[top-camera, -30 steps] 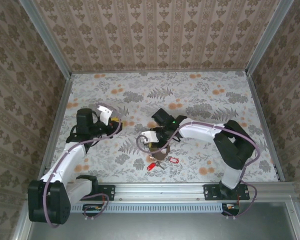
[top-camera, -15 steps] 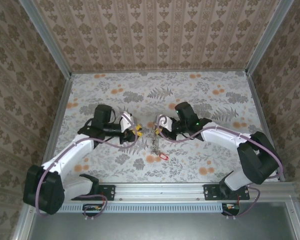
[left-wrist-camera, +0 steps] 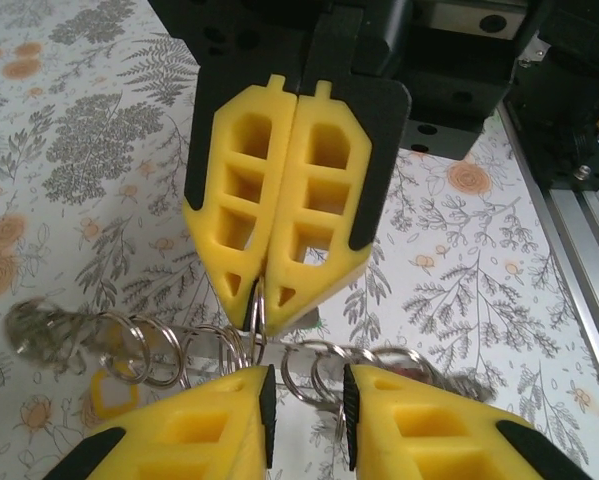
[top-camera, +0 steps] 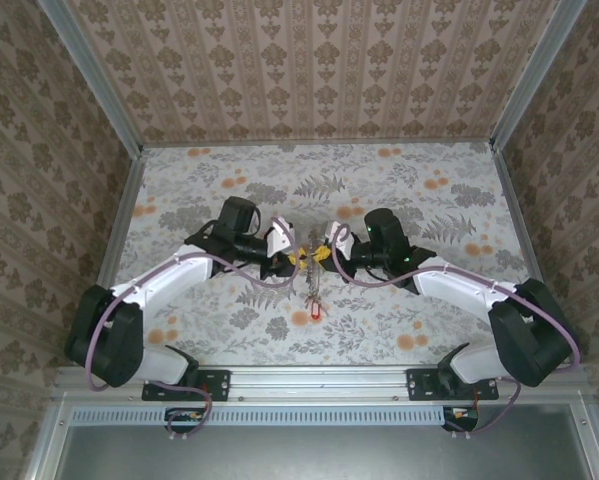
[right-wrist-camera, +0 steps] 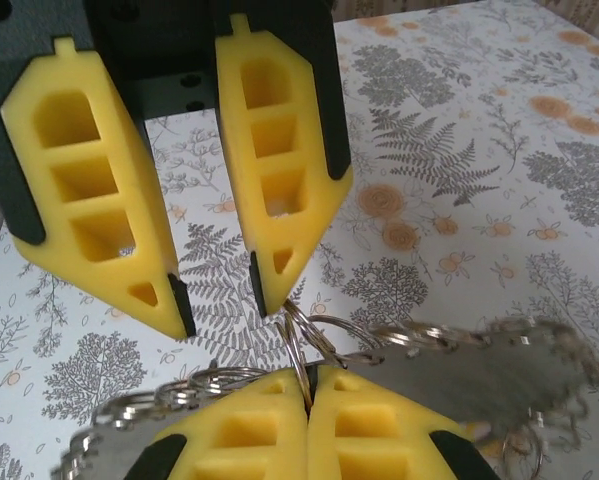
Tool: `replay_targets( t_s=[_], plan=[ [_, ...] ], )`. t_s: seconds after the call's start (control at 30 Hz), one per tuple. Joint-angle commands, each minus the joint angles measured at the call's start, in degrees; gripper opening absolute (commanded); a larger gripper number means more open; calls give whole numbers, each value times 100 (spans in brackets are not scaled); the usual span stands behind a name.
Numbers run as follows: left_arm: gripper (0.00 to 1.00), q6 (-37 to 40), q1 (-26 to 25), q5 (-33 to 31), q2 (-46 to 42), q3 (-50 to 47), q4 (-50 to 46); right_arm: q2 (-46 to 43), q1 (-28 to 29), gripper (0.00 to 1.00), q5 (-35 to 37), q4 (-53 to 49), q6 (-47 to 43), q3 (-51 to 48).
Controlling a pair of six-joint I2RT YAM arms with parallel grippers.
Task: Put the keys on the keyring
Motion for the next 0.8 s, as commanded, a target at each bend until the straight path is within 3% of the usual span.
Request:
replay_targets(
  t_s=[0.0,0.33,0.77],
  plan=[
    [26,96,-104,-135,113,181,-13,-244,-11,0,-60,323,86,-64],
    [23,-109,-229,-76,204,158,395,-313,23,0,-52,95,-110,-41],
    [30,78,-221,-412,190,288,145,-276,121,0,24,-233,-428,67]
  ],
)
